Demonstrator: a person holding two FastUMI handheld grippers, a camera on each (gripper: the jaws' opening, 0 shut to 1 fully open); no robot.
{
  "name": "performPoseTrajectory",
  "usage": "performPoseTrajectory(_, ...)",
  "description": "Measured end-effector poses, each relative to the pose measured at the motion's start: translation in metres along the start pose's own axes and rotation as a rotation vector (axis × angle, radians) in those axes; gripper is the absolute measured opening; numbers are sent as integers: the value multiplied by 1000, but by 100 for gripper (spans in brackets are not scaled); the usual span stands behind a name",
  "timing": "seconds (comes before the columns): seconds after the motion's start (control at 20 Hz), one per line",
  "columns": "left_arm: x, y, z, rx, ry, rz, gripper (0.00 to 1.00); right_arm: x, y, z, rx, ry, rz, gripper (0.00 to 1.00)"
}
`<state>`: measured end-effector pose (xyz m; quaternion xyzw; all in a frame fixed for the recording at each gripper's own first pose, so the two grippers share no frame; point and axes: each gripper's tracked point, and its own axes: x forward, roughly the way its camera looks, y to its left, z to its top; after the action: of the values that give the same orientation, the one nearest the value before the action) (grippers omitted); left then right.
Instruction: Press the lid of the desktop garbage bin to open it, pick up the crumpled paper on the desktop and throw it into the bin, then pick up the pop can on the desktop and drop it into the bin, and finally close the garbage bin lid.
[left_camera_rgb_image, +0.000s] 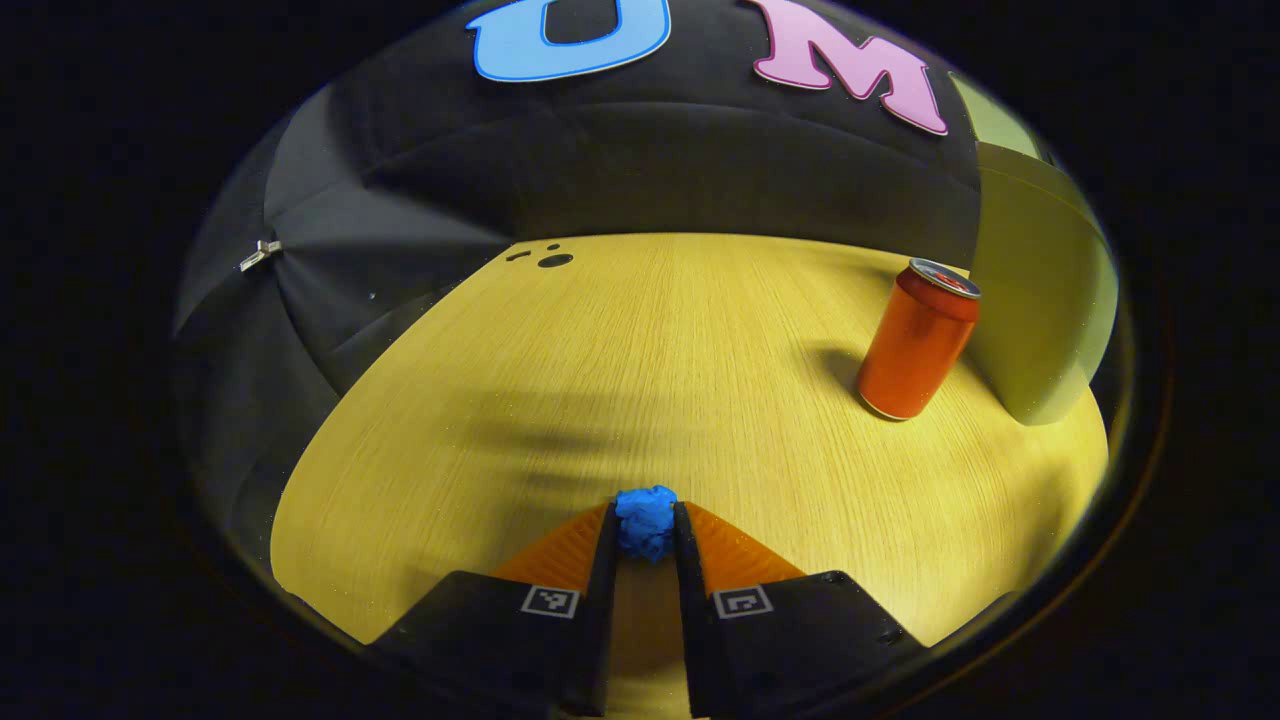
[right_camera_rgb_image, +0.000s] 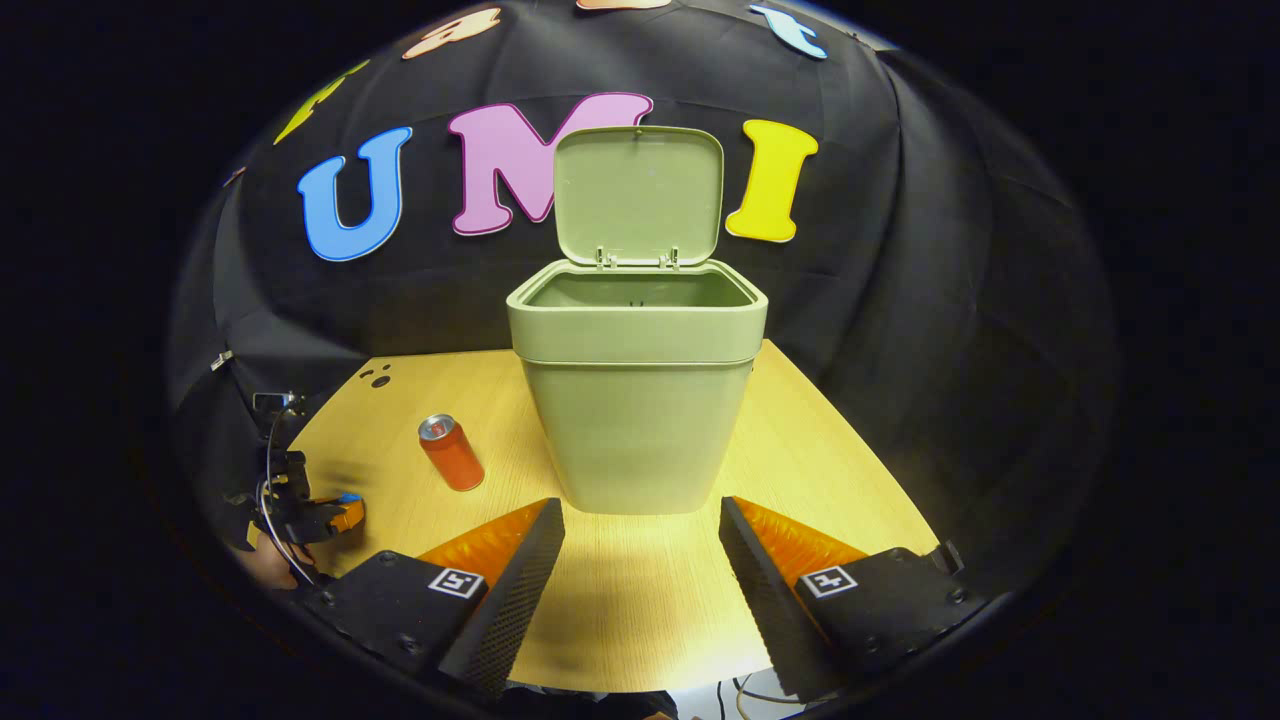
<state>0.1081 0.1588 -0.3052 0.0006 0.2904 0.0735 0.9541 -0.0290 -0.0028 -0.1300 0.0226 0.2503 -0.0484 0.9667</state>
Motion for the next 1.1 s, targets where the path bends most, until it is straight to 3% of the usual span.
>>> performPoseTrajectory(0.2, -14, -6, 25, -29, -30, -2, 39, 6, -6, 4, 12, 5, 6, 98)
performPoseTrajectory(0.4, -37, -6, 70, -19, -103, 12, 38, 15, -8, 5, 8, 10, 23, 98)
performPoseTrajectory(0.45, -46, -8, 83, -17, -125, 6, 34, 17, -5, 3, 11, 18, 36, 98)
performPoseTrajectory(0.5, -54, -13, 95, -18, -145, -3, 38, 20, -4, 2, 12, 27, 48, 98)
performPoseTrajectory(0.6, -71, -22, 120, -16, -186, -25, 29, 21, -4, 2, 17, 29, 66, 98)
performPoseTrajectory(0.7, -89, -38, 148, 0, -235, -54, 34, 26, -3, 6, 27, 22, 82, 98)
performPoseTrajectory(1.1, -155, -143, 244, 91, -406, -257, 34, 46, -10, 17, 61, 1, 119, 99)
